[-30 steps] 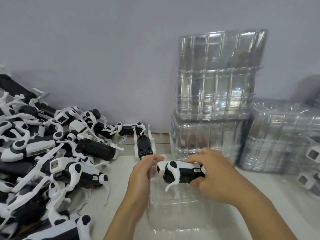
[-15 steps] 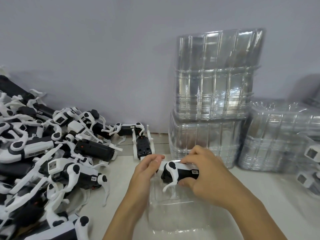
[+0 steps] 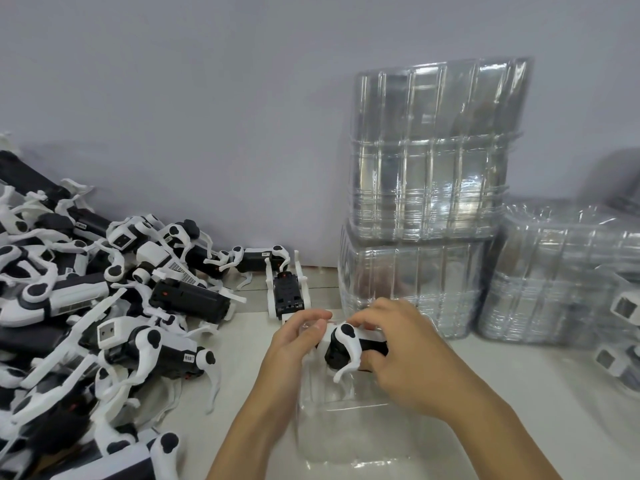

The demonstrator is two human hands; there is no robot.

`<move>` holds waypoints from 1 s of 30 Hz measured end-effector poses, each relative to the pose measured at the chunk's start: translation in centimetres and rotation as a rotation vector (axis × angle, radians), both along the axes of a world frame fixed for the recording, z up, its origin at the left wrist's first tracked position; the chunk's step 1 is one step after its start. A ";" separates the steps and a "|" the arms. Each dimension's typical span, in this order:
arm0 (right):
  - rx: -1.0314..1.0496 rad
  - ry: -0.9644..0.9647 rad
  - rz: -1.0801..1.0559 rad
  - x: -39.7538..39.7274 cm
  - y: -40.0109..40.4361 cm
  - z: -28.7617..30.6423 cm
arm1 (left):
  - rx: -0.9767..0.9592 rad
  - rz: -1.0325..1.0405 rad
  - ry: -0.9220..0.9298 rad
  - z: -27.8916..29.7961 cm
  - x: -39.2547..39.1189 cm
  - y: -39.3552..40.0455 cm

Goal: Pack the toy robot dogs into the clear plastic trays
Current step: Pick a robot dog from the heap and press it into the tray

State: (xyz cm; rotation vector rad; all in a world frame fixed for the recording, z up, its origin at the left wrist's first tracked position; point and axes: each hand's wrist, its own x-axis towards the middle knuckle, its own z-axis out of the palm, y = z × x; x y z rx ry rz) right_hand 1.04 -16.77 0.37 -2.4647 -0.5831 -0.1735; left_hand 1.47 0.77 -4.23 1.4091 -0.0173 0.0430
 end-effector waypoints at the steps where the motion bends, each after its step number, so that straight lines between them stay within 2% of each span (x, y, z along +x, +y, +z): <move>1: -0.007 -0.002 0.003 0.0 0.0 0.0 | 0.009 0.003 0.004 -0.1 0.1 0.1; 15: -0.051 0.004 0.016 0.0 0.6 0.0 | 0.076 0.006 0.065 0.5 -0.5 0.1; 26: -0.196 -0.015 -0.016 -0.1 1.6 0.2 | 0.183 0.038 0.190 1.4 0.7 0.2; 30: -0.139 0.000 0.012 0.0 1.1 0.4 | 0.180 0.050 0.202 1.3 0.6 0.2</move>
